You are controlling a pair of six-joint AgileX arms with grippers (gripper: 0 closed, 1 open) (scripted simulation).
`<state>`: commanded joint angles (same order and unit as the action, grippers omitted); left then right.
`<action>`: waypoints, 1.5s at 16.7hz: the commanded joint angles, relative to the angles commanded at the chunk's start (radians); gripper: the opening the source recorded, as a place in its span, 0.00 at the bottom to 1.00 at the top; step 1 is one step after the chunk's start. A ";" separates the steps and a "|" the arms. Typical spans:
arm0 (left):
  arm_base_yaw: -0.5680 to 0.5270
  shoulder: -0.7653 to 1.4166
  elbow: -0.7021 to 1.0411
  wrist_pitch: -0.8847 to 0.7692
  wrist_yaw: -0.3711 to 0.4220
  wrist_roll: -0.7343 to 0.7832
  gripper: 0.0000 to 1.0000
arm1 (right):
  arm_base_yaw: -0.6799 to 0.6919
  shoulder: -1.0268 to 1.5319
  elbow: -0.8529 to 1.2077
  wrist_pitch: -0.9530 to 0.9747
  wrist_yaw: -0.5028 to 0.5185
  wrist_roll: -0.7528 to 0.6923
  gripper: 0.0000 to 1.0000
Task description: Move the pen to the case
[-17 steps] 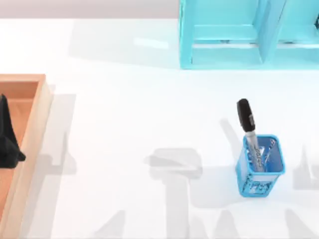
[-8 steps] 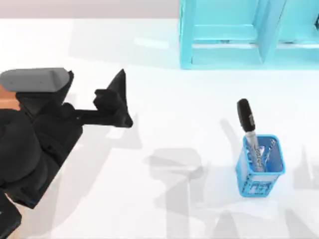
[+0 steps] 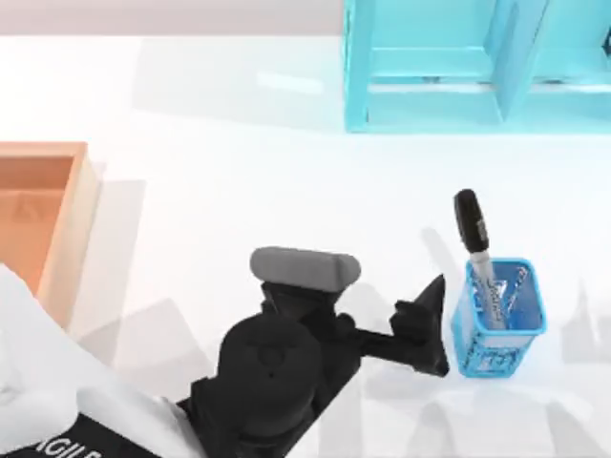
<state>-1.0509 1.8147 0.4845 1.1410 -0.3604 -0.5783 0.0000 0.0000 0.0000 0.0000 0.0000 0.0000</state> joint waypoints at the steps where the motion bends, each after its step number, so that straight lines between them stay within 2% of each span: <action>1: -0.034 0.049 0.015 0.031 -0.005 -0.020 1.00 | 0.000 0.000 0.000 0.000 0.000 0.000 1.00; 5: -0.104 0.138 0.049 0.079 -0.012 -0.062 1.00 | 0.000 0.000 0.000 0.000 0.000 0.000 1.00; 11: -0.097 0.146 0.060 0.073 -0.007 -0.061 1.00 | 0.000 0.000 0.000 0.000 0.000 0.000 1.00; 21: -0.016 0.385 0.424 -0.043 0.078 -0.045 1.00 | 0.000 0.000 0.000 0.000 0.000 0.000 1.00; 25: -0.007 0.405 0.454 -0.054 0.086 -0.044 1.00 | 0.000 0.000 0.000 0.000 0.000 0.000 1.00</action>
<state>-1.0583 2.2200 0.9388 1.0867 -0.2739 -0.6221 0.0000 0.0000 0.0000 0.0000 0.0000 0.0000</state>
